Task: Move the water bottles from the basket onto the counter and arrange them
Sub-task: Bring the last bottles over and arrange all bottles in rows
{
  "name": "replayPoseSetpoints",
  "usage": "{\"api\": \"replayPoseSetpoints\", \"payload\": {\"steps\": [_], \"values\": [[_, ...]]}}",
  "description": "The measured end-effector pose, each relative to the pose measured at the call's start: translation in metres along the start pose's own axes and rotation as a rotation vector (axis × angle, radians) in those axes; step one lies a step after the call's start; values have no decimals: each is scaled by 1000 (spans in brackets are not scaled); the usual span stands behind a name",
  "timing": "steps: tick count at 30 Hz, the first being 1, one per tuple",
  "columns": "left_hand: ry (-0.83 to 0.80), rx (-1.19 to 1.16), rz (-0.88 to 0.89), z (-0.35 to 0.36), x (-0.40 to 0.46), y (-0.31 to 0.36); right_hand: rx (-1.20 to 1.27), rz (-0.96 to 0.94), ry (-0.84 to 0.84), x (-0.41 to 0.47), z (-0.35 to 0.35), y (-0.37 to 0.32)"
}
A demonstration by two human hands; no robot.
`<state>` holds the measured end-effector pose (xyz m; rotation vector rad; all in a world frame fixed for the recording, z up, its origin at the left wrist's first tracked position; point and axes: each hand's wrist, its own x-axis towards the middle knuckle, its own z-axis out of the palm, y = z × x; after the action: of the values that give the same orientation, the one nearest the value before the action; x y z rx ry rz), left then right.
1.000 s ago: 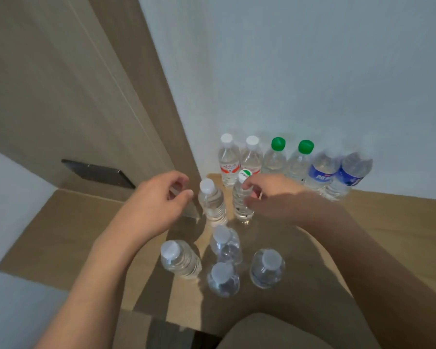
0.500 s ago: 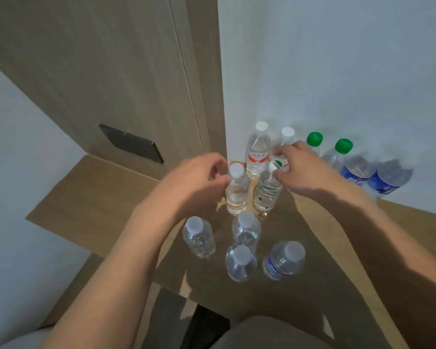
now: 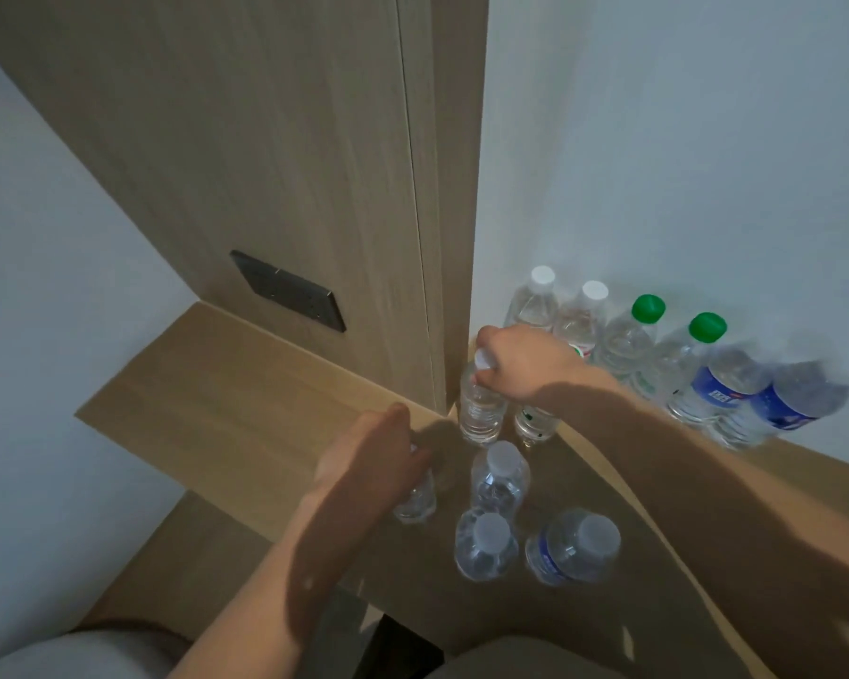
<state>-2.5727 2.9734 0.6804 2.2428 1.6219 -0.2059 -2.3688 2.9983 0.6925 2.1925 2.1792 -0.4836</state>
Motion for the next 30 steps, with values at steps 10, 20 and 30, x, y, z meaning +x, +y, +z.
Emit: {"api": "replayPoseSetpoints", "payload": {"steps": [10, 20, 30], "values": [[358, 134, 175, -109, -37, 50, 139, 31, 321, -59, -110, 22], [590, 15, 593, -176, -29, 169, 290, 230, 509, -135, -160, 90], [304, 11, 752, -104, 13, 282, 352, 504, 517, -197, -109, 202]]}}
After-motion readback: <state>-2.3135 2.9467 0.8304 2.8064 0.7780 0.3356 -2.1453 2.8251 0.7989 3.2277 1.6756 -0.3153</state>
